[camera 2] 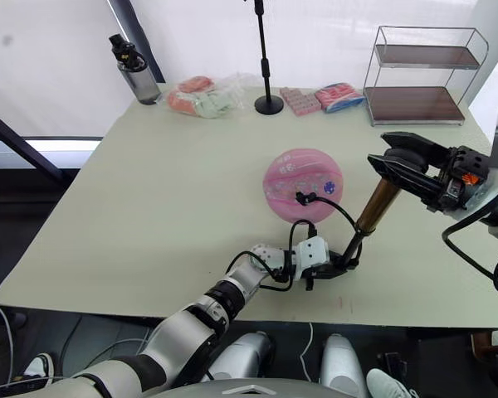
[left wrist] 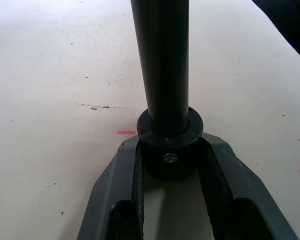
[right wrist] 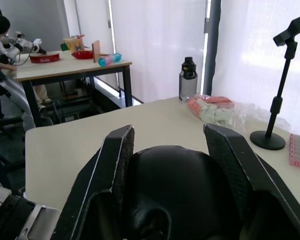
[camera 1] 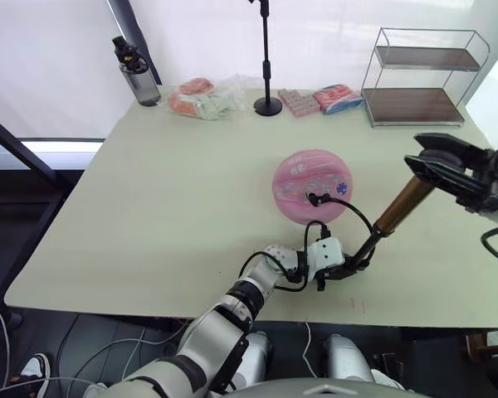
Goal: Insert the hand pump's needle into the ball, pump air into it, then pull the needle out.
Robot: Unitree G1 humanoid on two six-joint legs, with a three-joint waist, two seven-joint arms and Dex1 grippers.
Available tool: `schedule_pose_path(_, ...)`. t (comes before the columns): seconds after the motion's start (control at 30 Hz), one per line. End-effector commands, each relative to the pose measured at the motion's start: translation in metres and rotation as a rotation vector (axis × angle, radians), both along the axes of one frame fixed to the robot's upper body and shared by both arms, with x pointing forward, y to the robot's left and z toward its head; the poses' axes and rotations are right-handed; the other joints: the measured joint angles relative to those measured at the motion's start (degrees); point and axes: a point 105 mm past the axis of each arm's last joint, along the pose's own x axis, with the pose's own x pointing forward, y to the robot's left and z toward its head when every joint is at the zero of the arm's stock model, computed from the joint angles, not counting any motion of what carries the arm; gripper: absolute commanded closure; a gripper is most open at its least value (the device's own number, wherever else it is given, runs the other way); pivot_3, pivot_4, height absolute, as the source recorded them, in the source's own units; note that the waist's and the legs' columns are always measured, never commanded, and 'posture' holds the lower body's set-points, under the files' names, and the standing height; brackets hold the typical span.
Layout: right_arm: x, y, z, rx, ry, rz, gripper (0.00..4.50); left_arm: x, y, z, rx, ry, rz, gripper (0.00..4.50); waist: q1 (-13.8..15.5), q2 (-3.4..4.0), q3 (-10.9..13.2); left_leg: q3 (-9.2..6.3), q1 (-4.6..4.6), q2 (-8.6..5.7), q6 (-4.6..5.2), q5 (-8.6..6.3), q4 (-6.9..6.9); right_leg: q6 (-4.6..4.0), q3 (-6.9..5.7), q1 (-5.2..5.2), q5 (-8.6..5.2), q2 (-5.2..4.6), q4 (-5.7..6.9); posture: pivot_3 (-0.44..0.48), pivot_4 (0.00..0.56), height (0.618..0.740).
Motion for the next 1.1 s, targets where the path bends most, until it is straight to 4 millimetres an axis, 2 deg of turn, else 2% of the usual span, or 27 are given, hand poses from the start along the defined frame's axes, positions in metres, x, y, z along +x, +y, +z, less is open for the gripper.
schedule_pose_path(0.03,-0.01,-0.005,0.034,0.03,-0.149,-0.018,2.59,-0.023,0.029,-0.053,0.183,0.142,0.013,3.41,0.14,0.02,0.07,0.0,-0.01,0.0,0.0,0.0,0.01,-0.02,0.0,-0.01,0.01,0.0,-0.01,0.0,0.15,0.736)
schedule_pose_path(0.23,-0.004,0.002,-0.005,-0.017,-0.056,-0.011,2.59,-0.024,0.028,-0.053,0.183,0.141,0.011,3.41,0.41,-0.03,0.04,-0.02,0.0,0.01,0.0,0.0,-0.01,-0.02,-0.02,0.0,0.01,0.02,-0.05,0.0,0.15,0.736)
schedule_pose_path(0.4,-0.001,0.01,-0.062,-0.106,0.053,-0.001,2.59,-0.022,0.029,-0.053,0.18,0.144,0.022,3.41,0.36,-0.06,0.0,0.01,0.13,0.04,0.0,0.0,-0.02,0.03,0.0,0.03,-0.01,0.07,-0.04,0.0,0.15,0.736)
schedule_pose_path(0.77,0.013,0.017,-0.149,-0.1,0.183,-0.024,2.59,-0.021,0.03,-0.053,0.181,0.145,0.03,3.41,-0.24,-0.11,-0.47,0.0,0.31,0.1,-0.01,0.0,-0.04,0.04,0.02,0.12,-0.02,0.17,-0.03,0.0,0.15,0.736)
schedule_pose_path(0.97,0.014,0.015,-0.183,-0.122,0.213,-0.054,2.59,-0.021,0.031,-0.053,0.178,0.149,0.037,3.41,-0.55,-0.12,-0.78,-0.01,0.34,0.1,-0.01,0.0,-0.04,0.03,0.02,0.15,-0.02,0.18,-0.02,0.0,0.15,0.736)
schedule_pose_path(1.1,0.013,0.015,-0.185,-0.14,0.194,-0.053,2.59,-0.021,0.031,-0.053,0.178,0.147,0.038,3.41,-0.61,-0.23,-0.93,-0.02,0.38,0.1,-0.01,0.0,-0.04,0.04,0.03,0.19,-0.02,0.18,-0.02,0.0,0.15,0.736)
